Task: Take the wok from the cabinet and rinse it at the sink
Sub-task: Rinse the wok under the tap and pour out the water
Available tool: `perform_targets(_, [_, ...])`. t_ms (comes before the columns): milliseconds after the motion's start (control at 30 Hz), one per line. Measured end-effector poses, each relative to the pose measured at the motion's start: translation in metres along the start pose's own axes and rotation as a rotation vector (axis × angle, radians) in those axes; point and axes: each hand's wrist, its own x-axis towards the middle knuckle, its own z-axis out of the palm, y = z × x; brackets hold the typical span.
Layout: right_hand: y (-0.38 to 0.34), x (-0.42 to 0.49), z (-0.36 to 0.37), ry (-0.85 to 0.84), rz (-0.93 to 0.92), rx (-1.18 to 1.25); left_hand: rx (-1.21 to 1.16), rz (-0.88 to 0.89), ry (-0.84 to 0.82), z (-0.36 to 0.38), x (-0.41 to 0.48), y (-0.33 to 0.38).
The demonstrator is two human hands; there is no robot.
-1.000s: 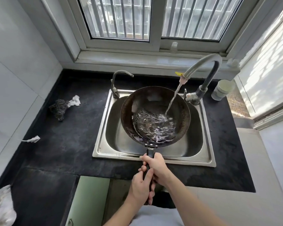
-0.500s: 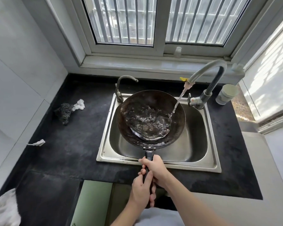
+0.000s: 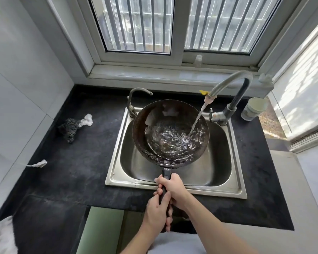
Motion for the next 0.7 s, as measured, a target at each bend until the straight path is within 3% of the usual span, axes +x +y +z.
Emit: perform_targets(700, [0.012,-0.010,-0.009,0.041,0.001,0.056,0.048,-0.035,-0.066,0.002,-0.001,-0.013])
